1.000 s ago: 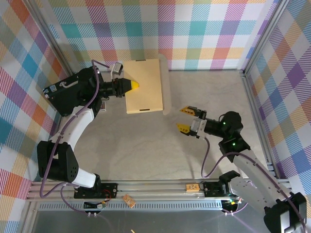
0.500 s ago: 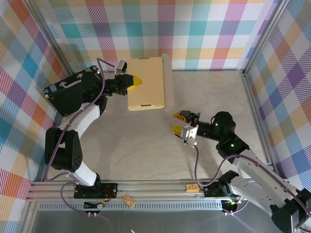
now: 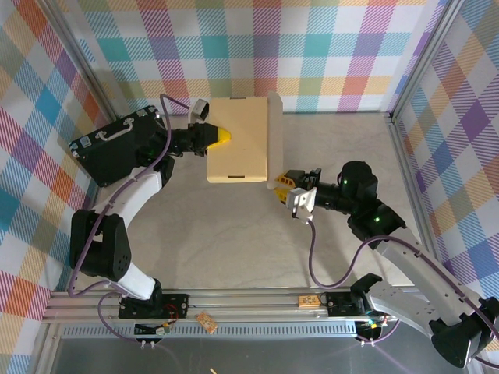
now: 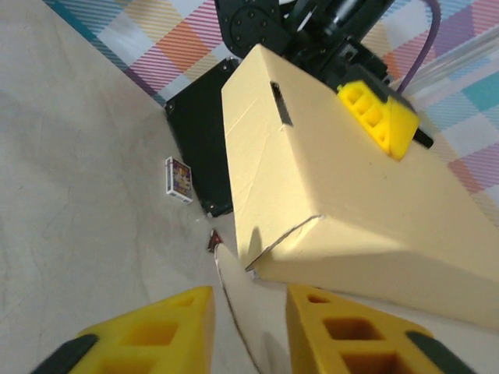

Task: Fold the paper box

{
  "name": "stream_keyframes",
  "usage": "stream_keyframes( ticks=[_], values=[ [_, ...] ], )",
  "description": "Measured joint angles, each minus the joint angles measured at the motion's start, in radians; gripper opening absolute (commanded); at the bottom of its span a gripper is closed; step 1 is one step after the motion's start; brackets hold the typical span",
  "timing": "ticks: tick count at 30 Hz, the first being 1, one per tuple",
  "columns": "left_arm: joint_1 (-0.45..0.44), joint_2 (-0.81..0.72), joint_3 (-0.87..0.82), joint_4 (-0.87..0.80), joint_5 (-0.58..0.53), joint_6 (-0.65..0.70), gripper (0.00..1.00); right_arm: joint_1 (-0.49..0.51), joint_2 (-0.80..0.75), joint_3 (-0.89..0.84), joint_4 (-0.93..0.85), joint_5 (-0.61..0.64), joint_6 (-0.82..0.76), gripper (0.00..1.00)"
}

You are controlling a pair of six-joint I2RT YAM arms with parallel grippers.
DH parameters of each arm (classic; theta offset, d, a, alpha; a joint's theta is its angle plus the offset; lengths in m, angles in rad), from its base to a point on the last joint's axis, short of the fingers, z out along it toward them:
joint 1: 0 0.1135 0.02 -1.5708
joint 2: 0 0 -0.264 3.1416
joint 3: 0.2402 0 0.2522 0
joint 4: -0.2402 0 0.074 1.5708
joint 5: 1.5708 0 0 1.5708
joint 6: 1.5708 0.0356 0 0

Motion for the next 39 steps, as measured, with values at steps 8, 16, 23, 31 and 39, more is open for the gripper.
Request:
stream_keyframes(
  ticks=[8, 16, 23, 31, 39],
  values=[
    [0.0, -0.002, -0.006, -0.022, 0.016, 0.024, 0.33, -0.002, 0.016, 0.01, -0.028, 0.008, -0.01, 0.09],
    [-0.002, -0.002, -0.006, -0.014, 0.006, 0.031, 0.33, -0.005, 0.055, 0.081, -0.109, 0.037, 0.036, 0.02],
    [0.009, -0.003, -0.006, 0.072, -0.005, 0.03, 0.33, -0.011, 0.154, 0.23, -0.266, 0.048, 0.13, 0.01],
    [0.009, -0.001, -0.006, 0.146, 0.001, 0.015, 0.31, -0.012, 0.191, 0.297, -0.355, 0.043, 0.171, 0.02],
    [0.009, -0.001, -0.006, 0.13, 0.003, 0.031, 0.3, -0.009, 0.224, 0.356, -0.434, 0.04, 0.174, 0.02]
  ],
)
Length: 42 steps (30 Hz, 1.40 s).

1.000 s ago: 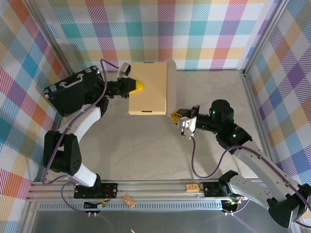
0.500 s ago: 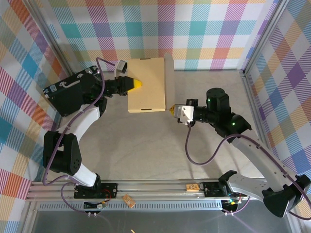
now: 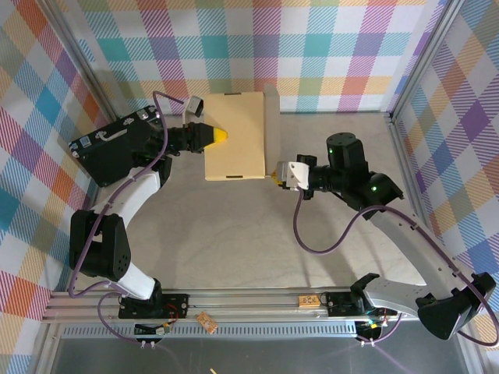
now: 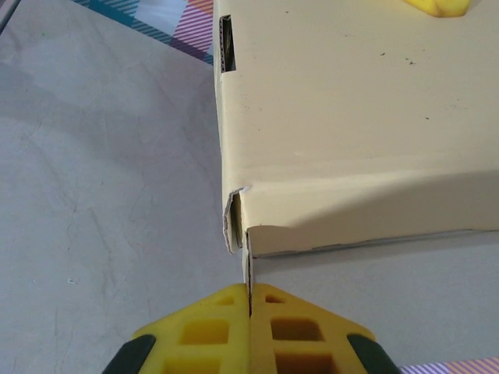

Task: Fold the paper box

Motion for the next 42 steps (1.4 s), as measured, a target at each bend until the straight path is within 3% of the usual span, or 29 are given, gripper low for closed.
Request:
stream_keyframes(
  ticks=[4, 9, 14, 24, 29, 33, 39, 42],
  values=[
    [0.0, -0.011, 0.008, -0.206, -0.005, 0.148, 0.31, 0.014, 0.002, 0.001, -0.017, 0.019, -0.001, 0.02],
    [-0.019, -0.038, 0.263, -1.099, -0.072, 0.789, 0.35, 0.028, 0.031, 0.005, -0.029, 0.068, -0.008, 0.02],
    [-0.027, -0.085, 0.321, -1.411, -0.144, 1.038, 0.34, 0.051, 0.042, 0.01, -0.056, 0.071, -0.007, 0.05],
    [-0.064, -0.126, 0.34, -1.613, -0.298, 1.2, 0.31, 0.079, 0.088, 0.0, -0.09, 0.087, 0.026, 0.08],
    [-0.098, -0.211, 0.22, -1.571, -0.365, 1.304, 0.31, 0.09, 0.034, -0.206, 0.098, 0.086, 0.063, 0.1],
    [-0.107, -0.212, 0.124, -1.541, -0.376, 1.359, 0.31, 0.095, 0.006, -0.362, 0.216, 0.113, 0.111, 0.2],
    [-0.107, -0.145, 0.116, -1.582, -0.388, 1.452, 0.3, 0.094, -0.072, -0.469, 0.288, 0.13, 0.179, 0.35],
    [-0.107, -0.117, 0.12, -1.597, -0.387, 1.47, 0.3, 0.092, -0.171, -0.504, 0.303, 0.121, 0.206, 0.49]
  ],
)
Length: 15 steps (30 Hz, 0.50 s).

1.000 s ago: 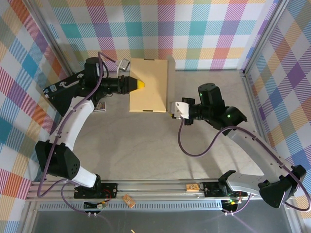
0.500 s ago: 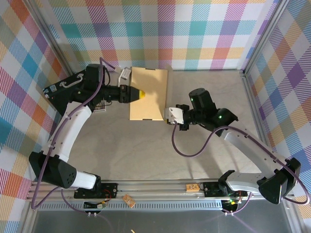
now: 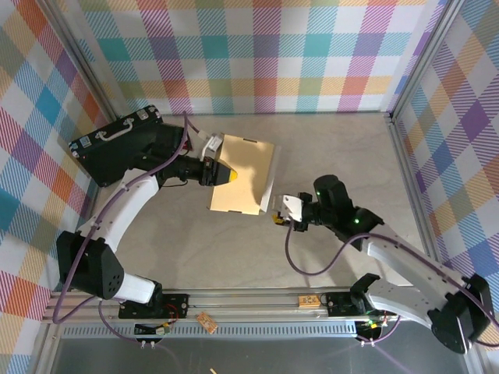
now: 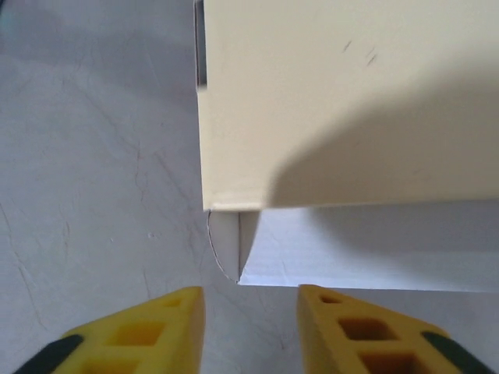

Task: Fold the paper box

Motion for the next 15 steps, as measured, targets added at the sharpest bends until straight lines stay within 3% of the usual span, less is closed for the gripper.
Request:
stream_keyframes(
  ticks=[3, 4, 5, 6, 8, 10, 15],
  values=[
    [0.0, 0.012, 0.005, -0.017, 0.01, 0.014, 0.3, -0.018, -0.066, -0.017, 0.058, 0.01, 0.078, 0.62],
    [0.002, 0.012, 0.006, -0.019, 0.018, 0.018, 0.3, -0.04, -0.08, -0.029, 0.089, 0.007, 0.124, 0.62],
    [0.003, 0.011, 0.007, -0.019, 0.032, 0.022, 0.3, -0.097, -0.095, -0.048, 0.126, -0.023, 0.191, 0.65],
    [0.003, 0.011, 0.009, -0.019, 0.044, 0.026, 0.3, -0.189, -0.1, -0.071, 0.171, -0.077, 0.288, 0.77],
    [0.003, 0.011, 0.011, -0.019, 0.066, 0.034, 0.3, -0.362, -0.076, -0.12, 0.293, -0.17, 0.488, 0.84],
    [0.003, 0.01, 0.012, -0.019, 0.083, 0.04, 0.3, -0.47, -0.007, -0.151, 0.404, -0.233, 0.673, 0.84],
    [-0.001, 0.009, 0.012, -0.023, 0.079, 0.071, 0.3, -0.473, 0.194, -0.159, 0.575, -0.385, 0.998, 0.76]
  ],
)
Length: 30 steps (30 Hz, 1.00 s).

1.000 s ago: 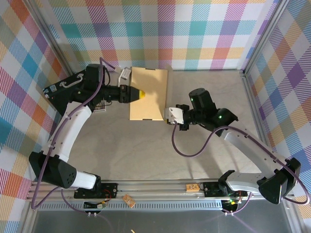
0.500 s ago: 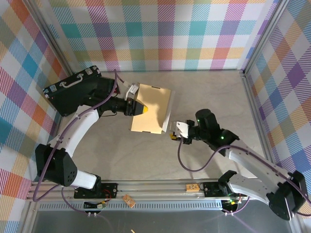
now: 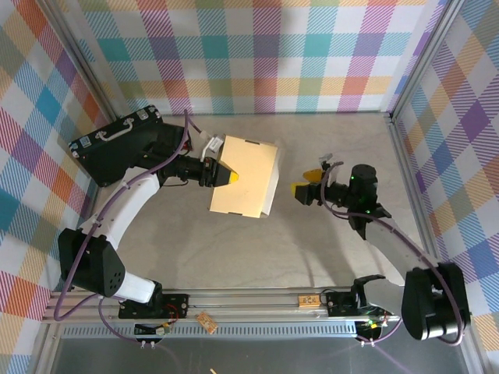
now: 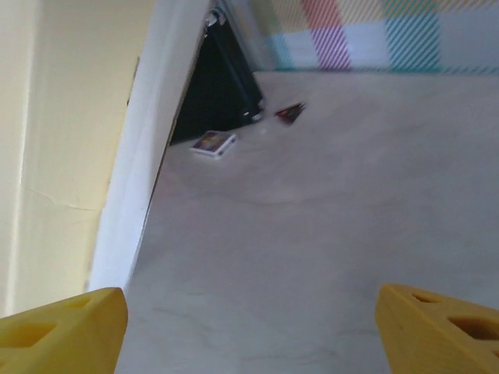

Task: Fold the paper box

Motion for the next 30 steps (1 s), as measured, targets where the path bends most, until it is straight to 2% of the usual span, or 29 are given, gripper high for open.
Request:
stream_keyframes(
  ticks=[2, 8, 11, 16, 21, 28, 30],
  values=[
    [-0.005, 0.003, 0.0, -0.004, -0.024, 0.027, 0.3, -0.002, 0.016, 0.0, 0.009, -0.014, 0.06, 0.71],
    [-0.016, 0.106, 0.018, -0.035, -0.05, 0.115, 0.3, -0.123, 0.076, 0.0, 0.124, -0.028, 0.212, 0.7],
    [-0.031, 0.216, 0.076, -0.116, -0.057, 0.189, 0.3, -0.162, 0.076, 0.0, 0.113, -0.003, 0.209, 0.7],
    [-0.071, 0.385, 0.201, -0.274, -0.057, 0.306, 0.3, -0.163, 0.068, 0.0, 0.09, 0.004, 0.201, 0.71],
    [-0.085, 0.492, 0.261, -0.381, -0.064, 0.385, 0.3, -0.166, 0.059, 0.0, 0.055, 0.013, 0.177, 0.72],
    [-0.097, 0.518, 0.217, -0.352, -0.165, 0.426, 0.3, -0.188, 0.03, -0.053, 0.079, 0.032, 0.163, 0.75],
    [-0.103, 0.505, 0.186, -0.332, -0.169, 0.426, 0.31, -0.192, 0.005, -0.083, 0.079, 0.042, 0.13, 0.84]
  ],
)
